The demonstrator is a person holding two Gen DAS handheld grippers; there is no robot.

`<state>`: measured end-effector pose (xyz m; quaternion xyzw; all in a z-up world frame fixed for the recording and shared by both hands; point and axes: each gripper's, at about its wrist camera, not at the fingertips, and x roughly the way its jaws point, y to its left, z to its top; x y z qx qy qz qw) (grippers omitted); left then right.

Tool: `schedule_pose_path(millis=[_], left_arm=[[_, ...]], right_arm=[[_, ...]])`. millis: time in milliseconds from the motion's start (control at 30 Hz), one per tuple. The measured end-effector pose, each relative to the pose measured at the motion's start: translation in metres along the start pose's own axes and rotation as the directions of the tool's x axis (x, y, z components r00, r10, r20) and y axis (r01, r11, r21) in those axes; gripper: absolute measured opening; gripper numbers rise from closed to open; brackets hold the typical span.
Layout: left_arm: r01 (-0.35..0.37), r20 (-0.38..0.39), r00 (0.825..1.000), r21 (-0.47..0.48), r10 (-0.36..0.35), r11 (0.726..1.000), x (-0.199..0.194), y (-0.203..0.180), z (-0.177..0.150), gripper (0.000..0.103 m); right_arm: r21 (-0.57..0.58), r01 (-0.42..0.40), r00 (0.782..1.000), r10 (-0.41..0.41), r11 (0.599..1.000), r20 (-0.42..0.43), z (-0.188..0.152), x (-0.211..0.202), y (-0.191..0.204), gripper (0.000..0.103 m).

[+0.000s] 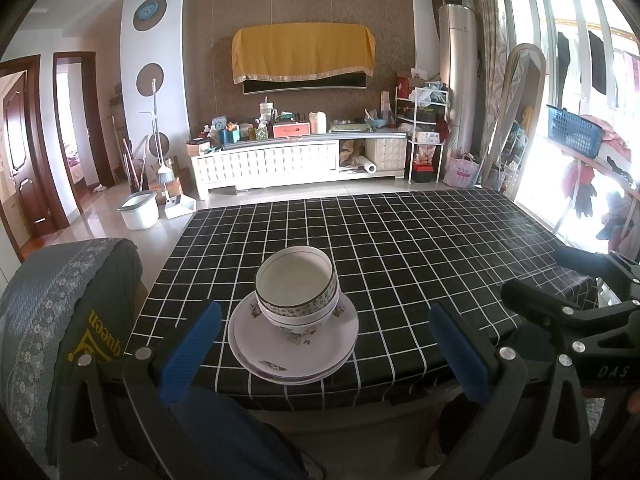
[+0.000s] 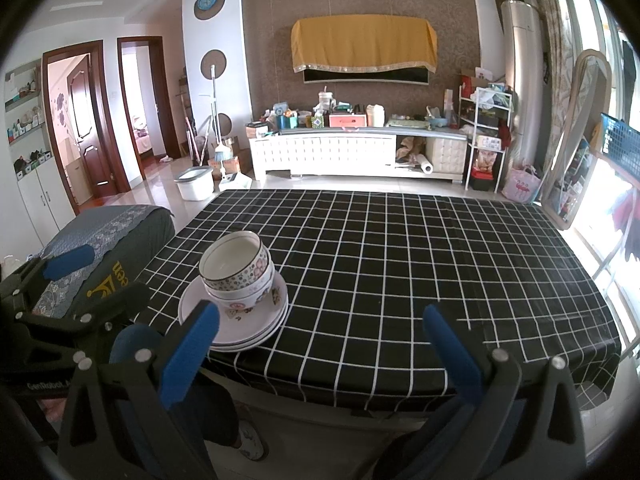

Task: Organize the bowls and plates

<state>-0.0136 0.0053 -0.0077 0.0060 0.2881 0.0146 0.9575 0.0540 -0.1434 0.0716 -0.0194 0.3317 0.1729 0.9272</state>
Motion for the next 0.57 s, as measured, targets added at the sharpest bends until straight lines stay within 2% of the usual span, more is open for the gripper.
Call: schedule_pose_path(millis=[567], left_arm=[[0.005, -0.002, 1.0, 0.001, -0.005, 1.0, -0.0007, 0.0016, 0.0, 0.103]], right_arm=[[0.002, 0.001, 1.0, -0.001, 1.0, -0.002, -0.001, -0.0003, 0.0004, 0.103]])
